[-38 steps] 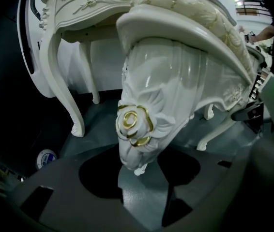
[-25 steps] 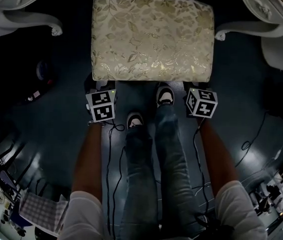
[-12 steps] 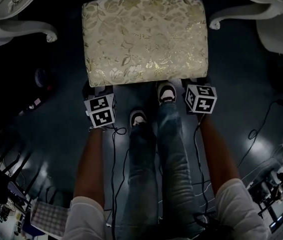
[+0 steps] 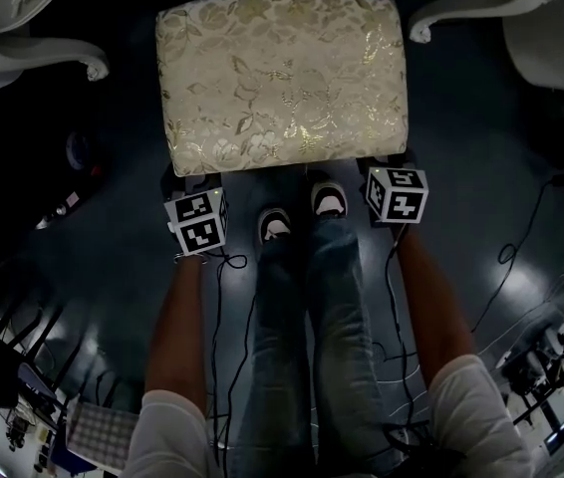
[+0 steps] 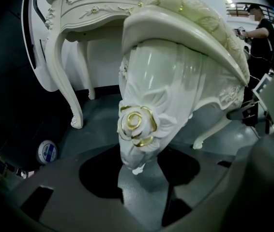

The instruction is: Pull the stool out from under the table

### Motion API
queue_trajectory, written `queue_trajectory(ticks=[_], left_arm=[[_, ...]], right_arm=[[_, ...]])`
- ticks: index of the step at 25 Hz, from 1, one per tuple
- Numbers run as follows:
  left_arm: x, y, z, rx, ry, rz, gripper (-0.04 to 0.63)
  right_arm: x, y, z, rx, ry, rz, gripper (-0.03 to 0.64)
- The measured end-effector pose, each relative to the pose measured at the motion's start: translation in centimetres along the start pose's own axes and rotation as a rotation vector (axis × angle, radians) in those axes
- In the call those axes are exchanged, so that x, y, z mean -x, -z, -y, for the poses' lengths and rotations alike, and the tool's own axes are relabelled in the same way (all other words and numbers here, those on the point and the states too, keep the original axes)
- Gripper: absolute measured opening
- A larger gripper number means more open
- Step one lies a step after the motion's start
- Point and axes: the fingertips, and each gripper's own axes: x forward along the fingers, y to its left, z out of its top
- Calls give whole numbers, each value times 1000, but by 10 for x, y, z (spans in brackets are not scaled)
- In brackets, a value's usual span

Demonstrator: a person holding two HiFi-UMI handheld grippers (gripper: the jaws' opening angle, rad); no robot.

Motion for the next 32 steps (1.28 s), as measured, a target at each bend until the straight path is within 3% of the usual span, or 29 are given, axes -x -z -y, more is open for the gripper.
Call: queue_trajectory(ticks=[32], left_arm=[[0, 2, -2, 9, -20, -59, 236]], right_arm=[[-2, 1, -1, -20, -1, -24, 232]])
